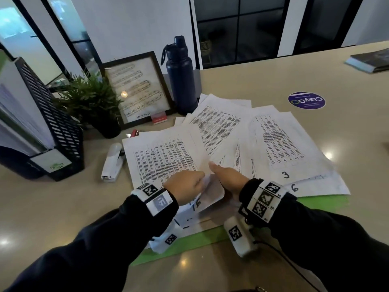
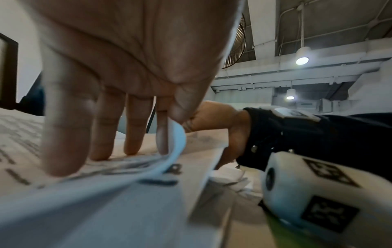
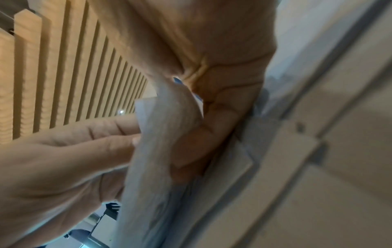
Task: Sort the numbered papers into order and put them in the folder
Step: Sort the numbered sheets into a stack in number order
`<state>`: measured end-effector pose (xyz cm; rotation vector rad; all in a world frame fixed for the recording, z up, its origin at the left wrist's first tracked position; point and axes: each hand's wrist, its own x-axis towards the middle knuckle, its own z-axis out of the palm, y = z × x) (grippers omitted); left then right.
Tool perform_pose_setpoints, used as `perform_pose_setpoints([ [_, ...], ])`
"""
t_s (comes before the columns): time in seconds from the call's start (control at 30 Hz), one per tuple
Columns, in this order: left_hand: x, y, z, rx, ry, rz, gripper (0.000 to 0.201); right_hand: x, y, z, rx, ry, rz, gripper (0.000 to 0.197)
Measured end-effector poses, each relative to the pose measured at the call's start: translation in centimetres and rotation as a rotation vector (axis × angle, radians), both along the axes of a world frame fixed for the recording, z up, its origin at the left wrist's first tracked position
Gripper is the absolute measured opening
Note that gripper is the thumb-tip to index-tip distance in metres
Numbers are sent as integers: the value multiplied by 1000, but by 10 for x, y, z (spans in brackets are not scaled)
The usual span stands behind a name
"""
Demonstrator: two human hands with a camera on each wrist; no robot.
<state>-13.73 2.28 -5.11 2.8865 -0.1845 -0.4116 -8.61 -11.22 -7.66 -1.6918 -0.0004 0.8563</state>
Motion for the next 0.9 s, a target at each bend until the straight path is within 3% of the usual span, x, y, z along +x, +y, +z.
perform_pose_setpoints([
  [0.07, -5, 1, -1, 0, 35, -56, 29, 4, 1, -4, -6, -39, 20, 55],
  [0.13, -10, 2, 0, -17, 119, -108, 28, 5, 2, -6, -167, -235, 117, 47],
  [0.3, -7, 1, 12, 60, 309, -212, 44, 4, -7, 9, -340, -482, 264, 49],
  [0.37, 3, 3, 17, 76, 294, -192, 44, 16, -26, 20, -269, -444, 170, 39],
  [0.47, 23, 6, 30, 59, 199, -143, 41, 37, -74, 39, -101, -316, -109, 23],
  [0.67, 57, -25, 57, -182, 40, -128, 22, 48, -181, 43, 22, -134, -548, 12],
  [0.8, 60, -71, 43, -129, 111, -346, 27, 33, -196, 26, 92, 101, -436, 22],
  [0.9, 56, -92, 20, 16, 247, -474, 31, 19, -173, 17, 23, 124, -271, 24],
])
